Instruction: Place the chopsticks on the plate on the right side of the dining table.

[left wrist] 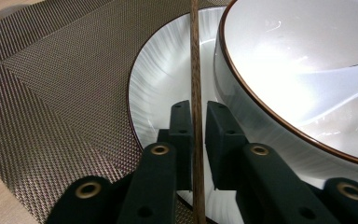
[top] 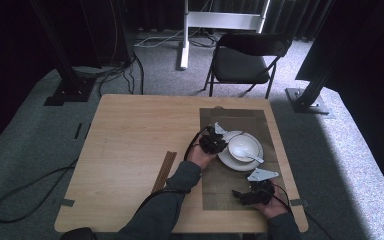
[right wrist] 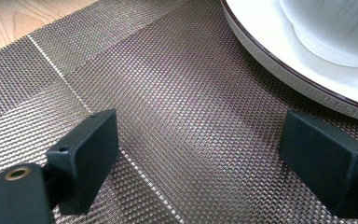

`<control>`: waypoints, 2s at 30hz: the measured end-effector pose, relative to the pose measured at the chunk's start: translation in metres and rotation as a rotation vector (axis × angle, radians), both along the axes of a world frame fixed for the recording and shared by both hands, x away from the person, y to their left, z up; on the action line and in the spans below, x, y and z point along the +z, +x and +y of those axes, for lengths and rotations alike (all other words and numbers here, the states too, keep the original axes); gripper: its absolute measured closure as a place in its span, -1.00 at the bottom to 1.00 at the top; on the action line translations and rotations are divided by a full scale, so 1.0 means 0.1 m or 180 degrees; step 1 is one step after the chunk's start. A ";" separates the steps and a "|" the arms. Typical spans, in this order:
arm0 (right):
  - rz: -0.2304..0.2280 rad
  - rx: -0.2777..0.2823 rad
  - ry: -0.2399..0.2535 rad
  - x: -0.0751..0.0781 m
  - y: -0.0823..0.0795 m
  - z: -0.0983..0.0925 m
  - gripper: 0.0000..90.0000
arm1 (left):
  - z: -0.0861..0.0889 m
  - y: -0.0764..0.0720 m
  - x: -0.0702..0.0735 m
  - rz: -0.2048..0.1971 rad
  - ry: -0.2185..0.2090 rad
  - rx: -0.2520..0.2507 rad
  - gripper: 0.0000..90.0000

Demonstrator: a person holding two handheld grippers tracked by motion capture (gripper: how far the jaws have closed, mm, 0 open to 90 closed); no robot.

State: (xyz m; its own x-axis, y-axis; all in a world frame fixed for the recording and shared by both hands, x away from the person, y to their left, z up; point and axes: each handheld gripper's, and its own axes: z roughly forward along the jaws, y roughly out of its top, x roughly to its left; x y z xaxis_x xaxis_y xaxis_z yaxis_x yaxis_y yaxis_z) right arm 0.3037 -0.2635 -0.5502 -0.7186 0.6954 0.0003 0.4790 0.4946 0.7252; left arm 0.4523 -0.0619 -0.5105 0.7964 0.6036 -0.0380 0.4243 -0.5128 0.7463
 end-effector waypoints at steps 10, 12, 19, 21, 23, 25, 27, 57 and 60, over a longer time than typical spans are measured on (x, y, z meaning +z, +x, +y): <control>0.0000 0.0001 -0.0001 0.00 0.00 0.00 -0.75 | 0.10 -0.01 0.01 -0.0076 -0.0027 0.0065 0.65; 0.0002 0.0001 -0.0001 0.00 0.00 0.00 -0.75 | 0.13 -0.01 0.02 -0.0076 -0.0054 0.0083 0.65; -0.0001 0.0002 0.0001 0.00 0.00 0.00 -0.75 | 0.26 -0.01 0.07 -0.0040 -0.0114 0.0107 0.60; -0.0003 0.0002 0.0001 0.00 0.00 0.00 -0.75 | 0.27 0.01 0.05 0.0032 -0.0064 0.0069 0.60; -0.0002 0.0001 -0.0002 0.00 0.00 0.00 -0.75 | 0.27 0.01 0.03 0.0047 -0.0043 0.0049 0.61; -0.0002 0.0002 -0.0003 0.00 0.00 0.00 -0.75 | 0.24 0.01 0.00 0.0078 0.0026 0.0008 0.62; -0.0004 0.0002 -0.0002 0.00 0.00 0.00 -0.75 | 0.23 0.01 -0.03 0.0085 0.0079 0.0027 0.65; 0.0001 0.0001 -0.0002 0.00 0.00 0.00 -0.75 | 0.06 -0.08 0.01 -0.0235 0.0214 -0.0133 0.81; 0.0001 0.0000 -0.0001 0.00 0.00 0.00 -0.75 | 0.09 -0.08 0.03 -0.0234 0.0173 -0.0117 0.77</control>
State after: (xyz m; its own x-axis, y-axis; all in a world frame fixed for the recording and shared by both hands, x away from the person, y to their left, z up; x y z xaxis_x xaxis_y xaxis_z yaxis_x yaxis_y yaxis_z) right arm 0.3037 -0.2635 -0.5501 -0.7186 0.6954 0.0003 0.4792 0.4949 0.7249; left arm 0.4443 -0.0534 -0.5078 0.8175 0.5735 0.0533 0.3496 -0.5677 0.7453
